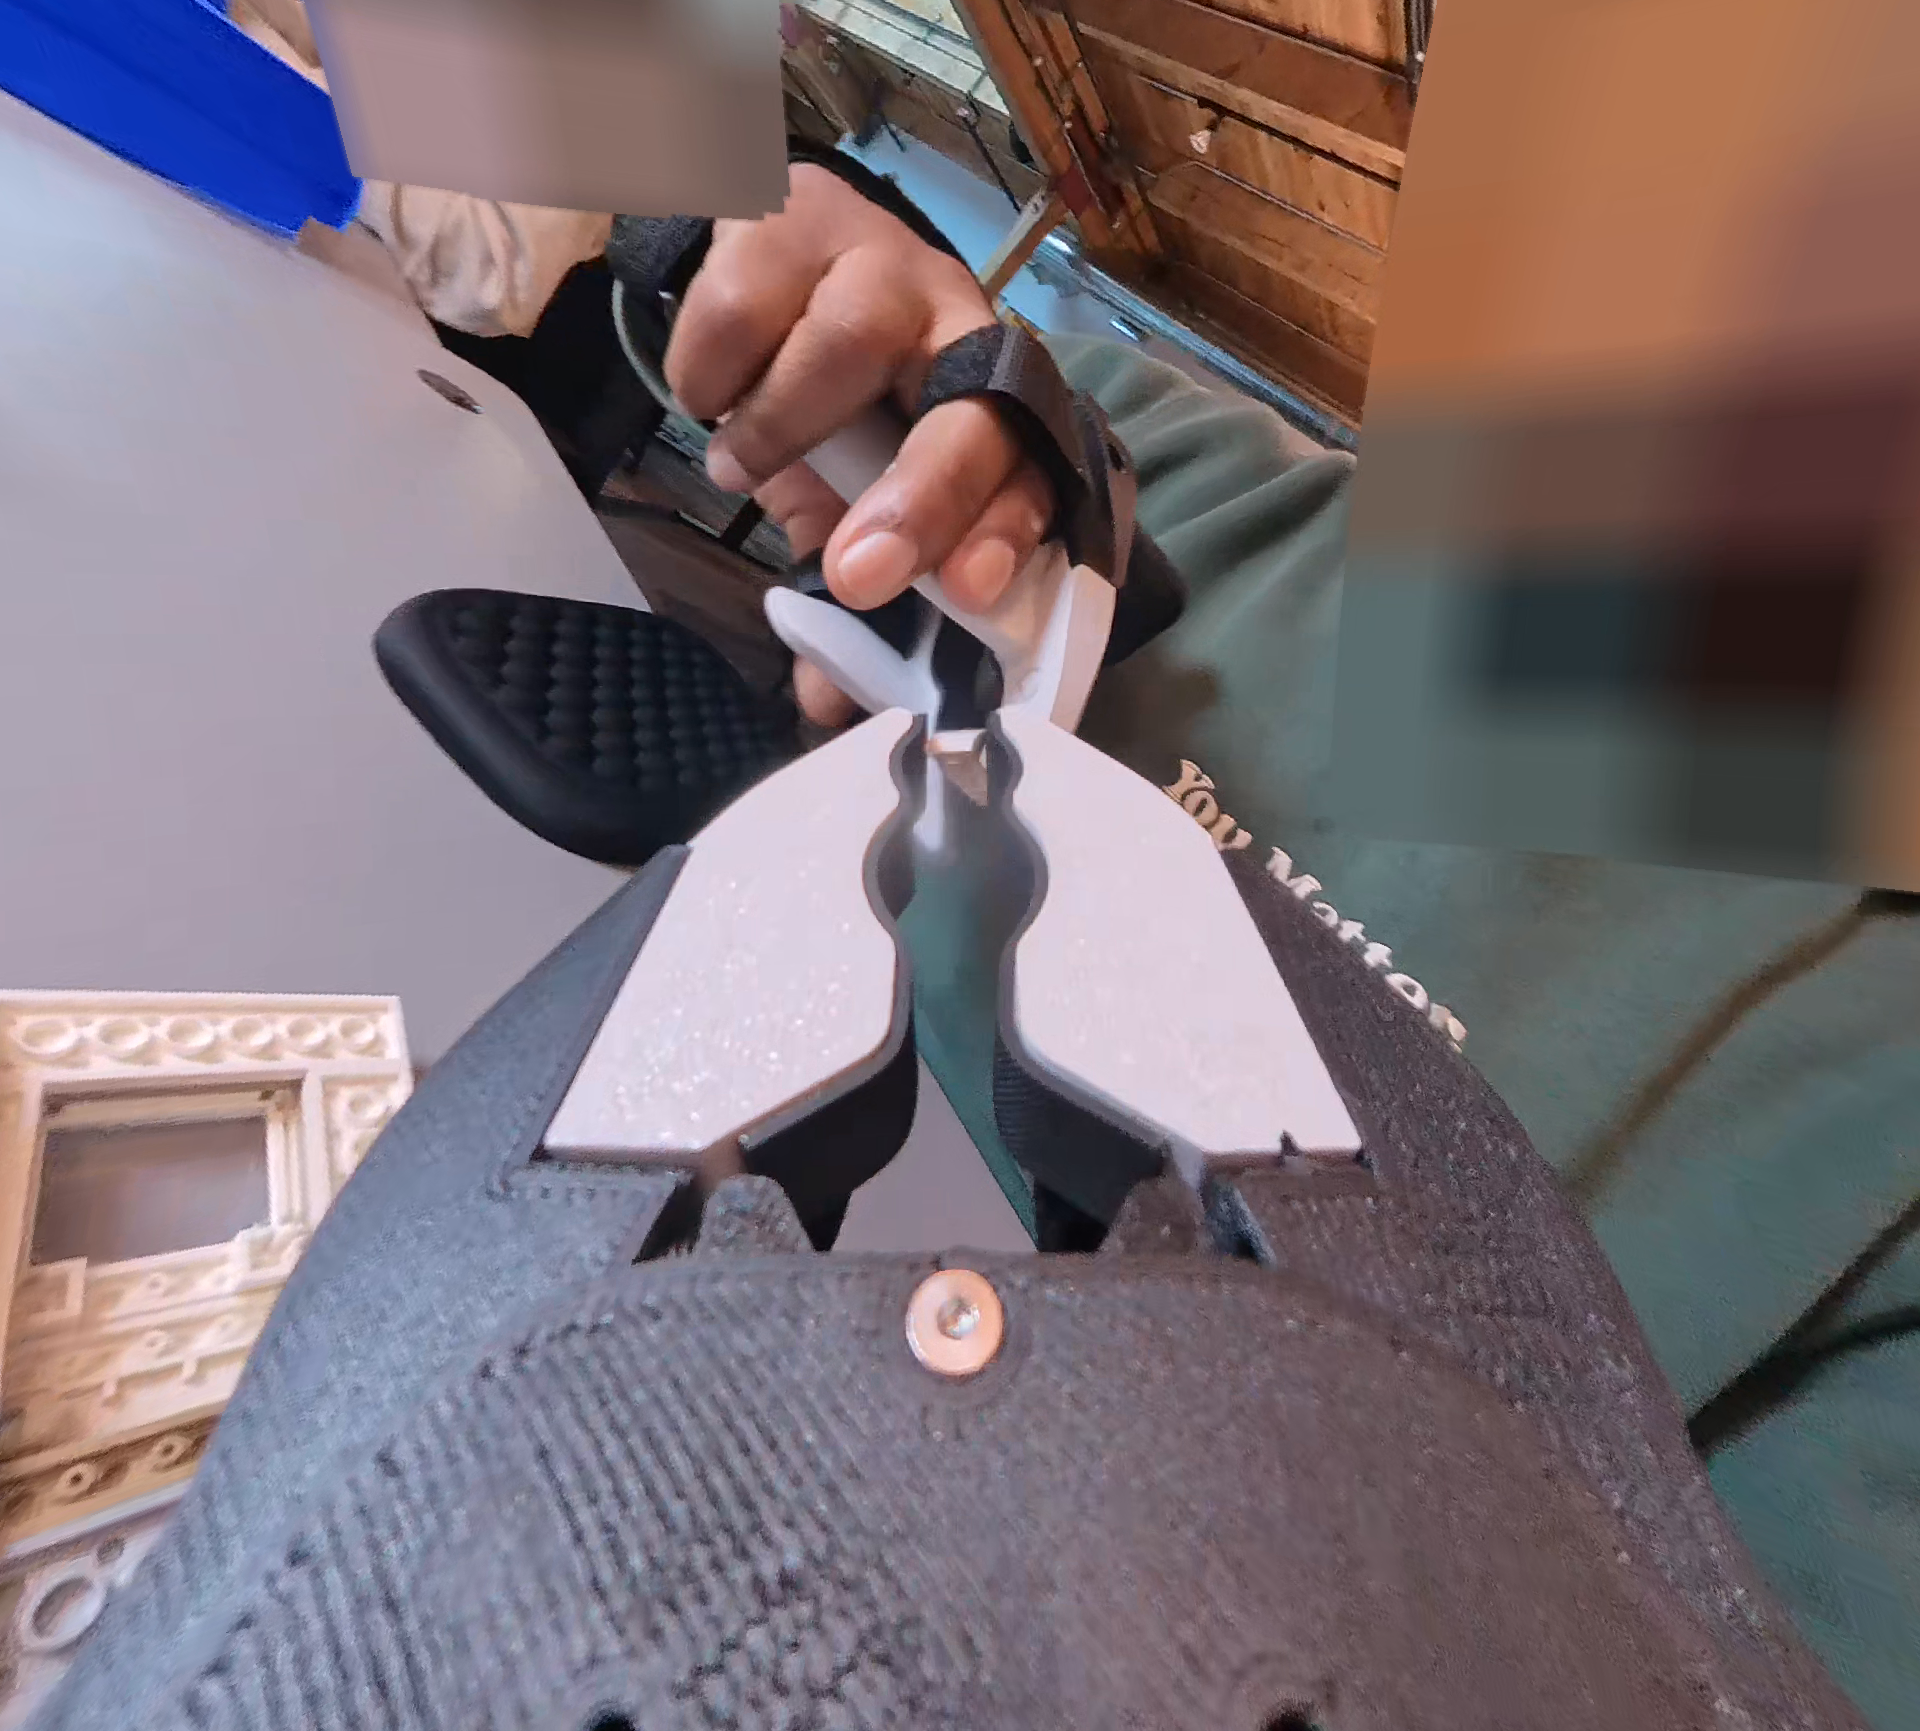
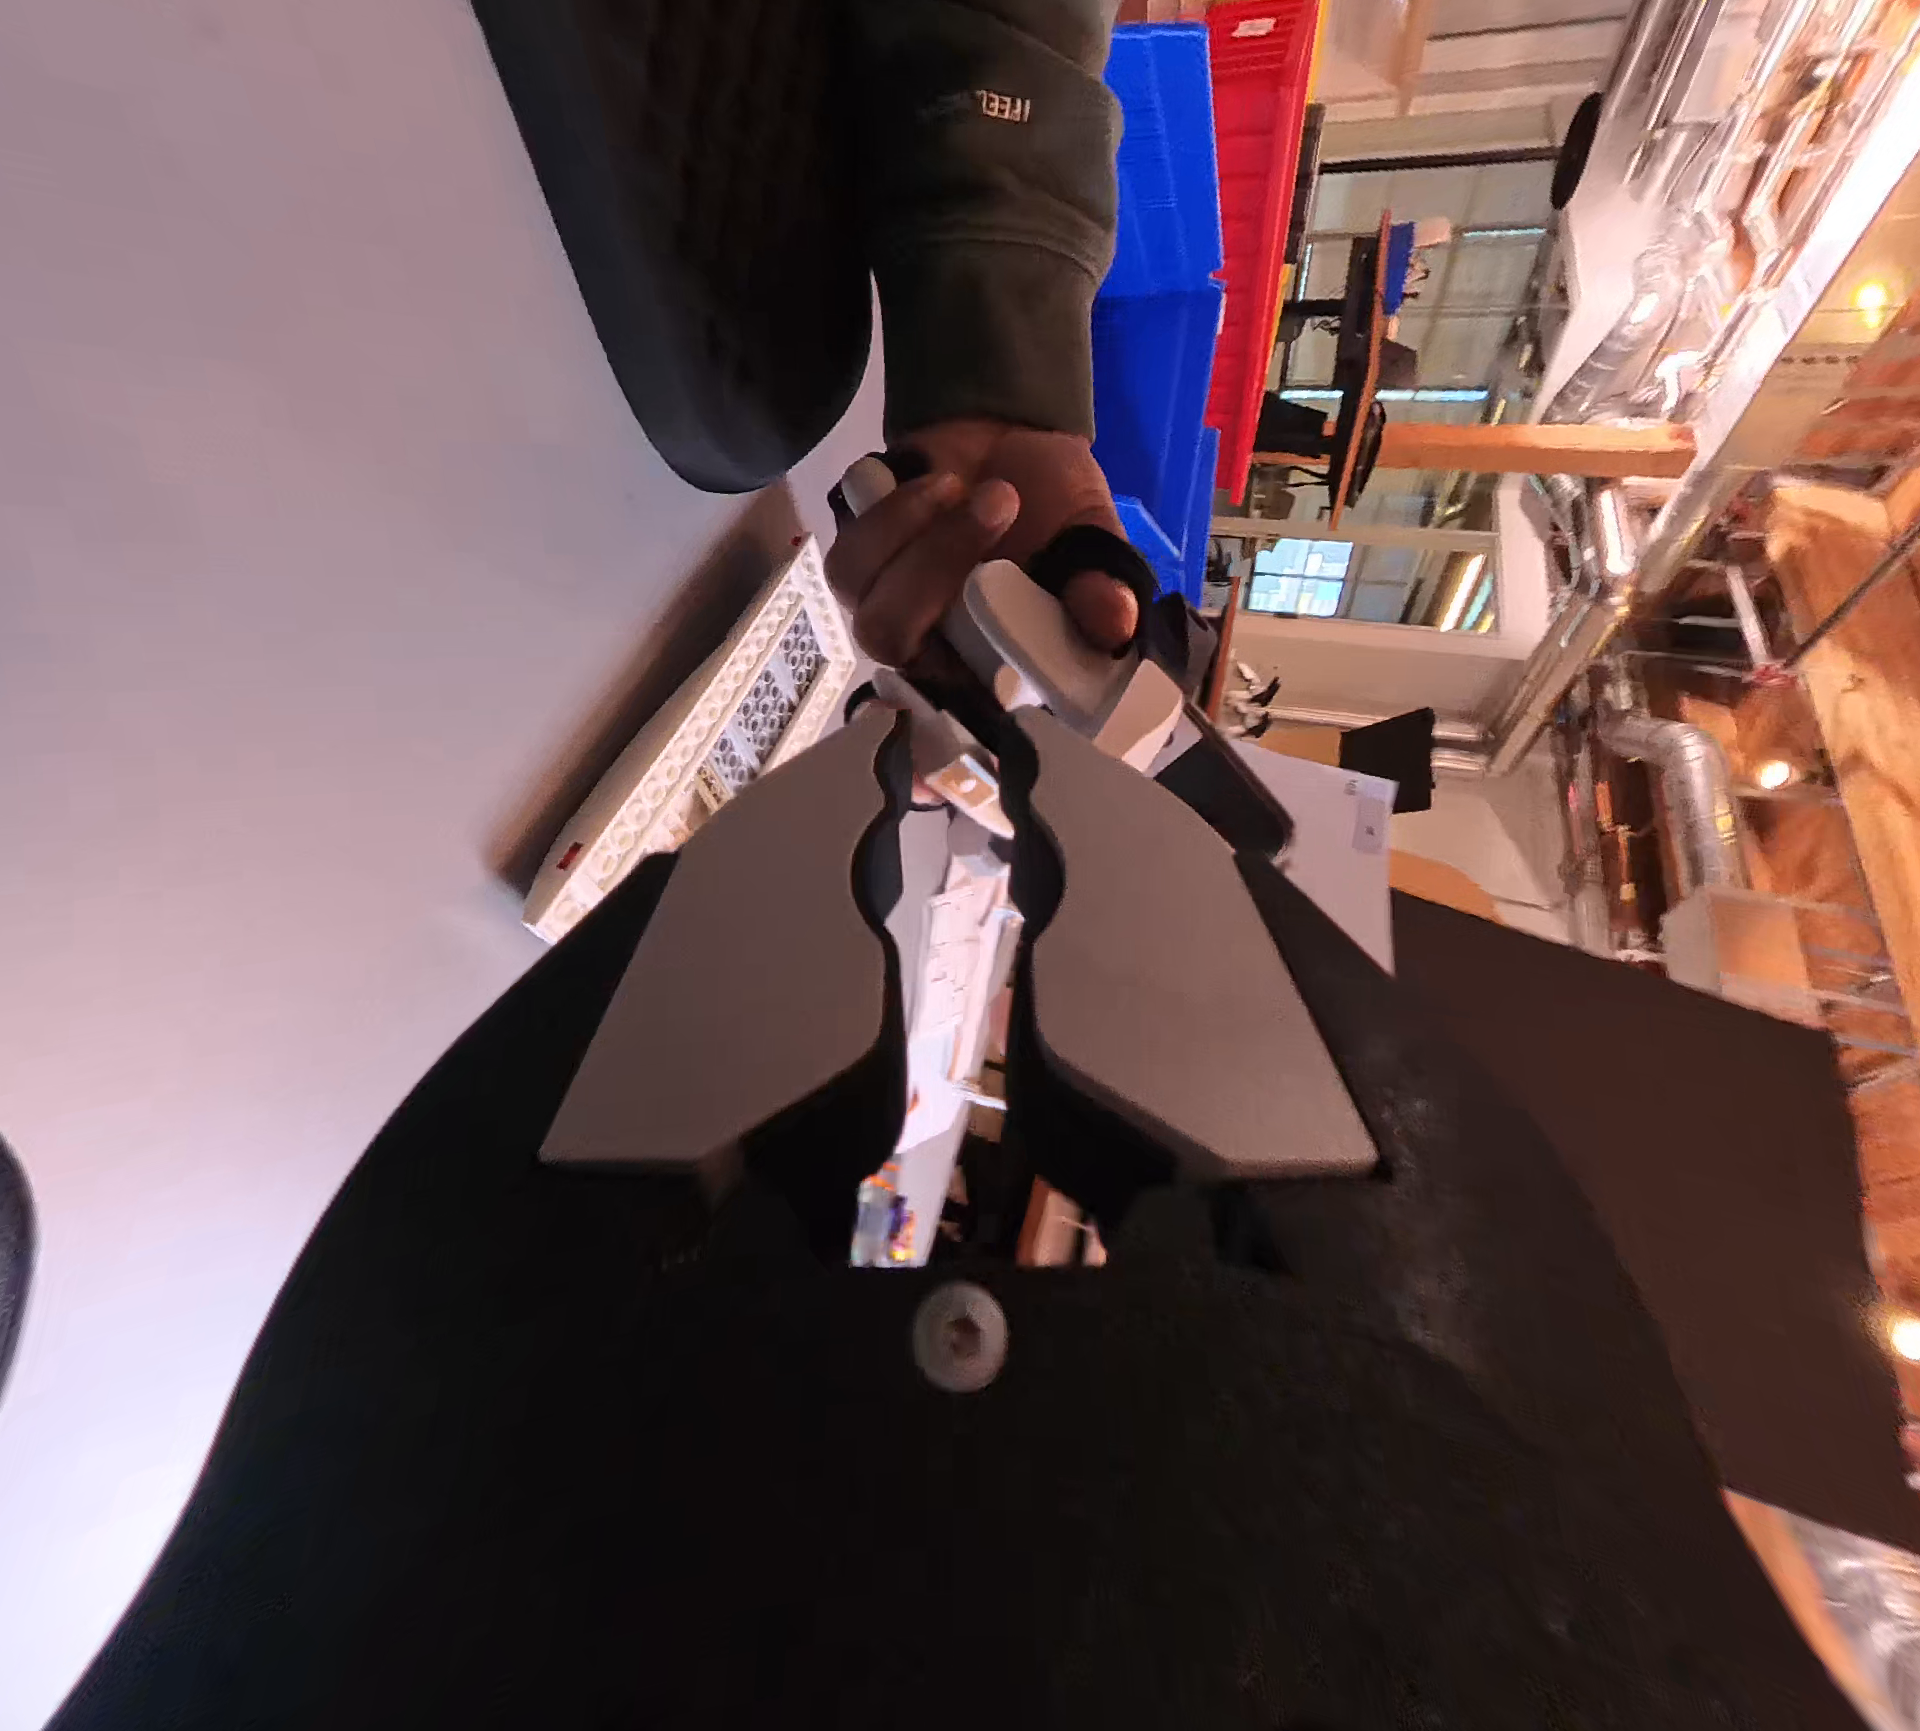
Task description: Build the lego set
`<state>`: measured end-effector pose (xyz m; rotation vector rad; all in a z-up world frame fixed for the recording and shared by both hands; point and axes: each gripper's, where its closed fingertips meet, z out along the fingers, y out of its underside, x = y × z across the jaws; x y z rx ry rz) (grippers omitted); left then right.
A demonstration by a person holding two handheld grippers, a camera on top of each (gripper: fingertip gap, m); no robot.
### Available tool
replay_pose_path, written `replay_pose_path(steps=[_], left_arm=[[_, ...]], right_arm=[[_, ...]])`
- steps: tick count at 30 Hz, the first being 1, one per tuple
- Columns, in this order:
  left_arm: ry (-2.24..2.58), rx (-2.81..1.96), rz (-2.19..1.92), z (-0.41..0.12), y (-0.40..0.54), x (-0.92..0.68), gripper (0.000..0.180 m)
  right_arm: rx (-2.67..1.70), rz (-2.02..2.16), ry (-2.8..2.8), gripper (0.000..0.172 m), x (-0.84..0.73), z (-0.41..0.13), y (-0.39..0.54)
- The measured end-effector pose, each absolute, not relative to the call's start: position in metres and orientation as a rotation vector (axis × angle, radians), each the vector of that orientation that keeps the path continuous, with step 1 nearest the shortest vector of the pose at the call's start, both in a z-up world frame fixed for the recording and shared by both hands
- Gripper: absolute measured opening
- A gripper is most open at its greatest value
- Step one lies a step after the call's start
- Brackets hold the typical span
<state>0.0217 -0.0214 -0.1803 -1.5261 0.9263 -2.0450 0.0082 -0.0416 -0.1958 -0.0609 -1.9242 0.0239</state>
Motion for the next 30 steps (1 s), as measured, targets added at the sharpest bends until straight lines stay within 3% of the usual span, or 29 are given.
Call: replay_pose_path(steps=[5,10,16,18,22,25,30], left_arm=[[0.812,-1.585,-1.895,-0.186,-0.001,0.013,0.013],[0.975,-1.626,-1.281,-0.2,0.01,-0.004,0.017],[1.204,-1.564,-0.736,-0.208,0.002,0.01,0.021],[1.202,-1.557,-0.697,-0.207,0.002,0.015,0.012],[1.076,-1.544,-0.815,-0.198,0.005,0.015,0.009],[0.923,-1.473,-0.989,-0.18,0.009,0.009,0.008],[0.849,-1.426,-1.086,-0.173,0.01,0.008,0.008]], right_arm=[[-0.539,0.394,-1.915,0.008,0.002,-0.19,-0.031],[-1.129,0.879,-1.775,0.008,0.001,-0.187,-0.007],[-1.403,1.356,-1.523,0.008,0.0,-0.171,-0.002],[-1.435,1.402,-1.489,0.008,-0.004,-0.171,-0.001],[-1.41,1.454,-1.402,0.008,-0.01,-0.159,0.005],[-1.351,1.524,-1.301,0.027,-0.01,-0.145,0.011],[-1.298,1.523,-1.243,0.02,-0.01,-0.145,0.018]])
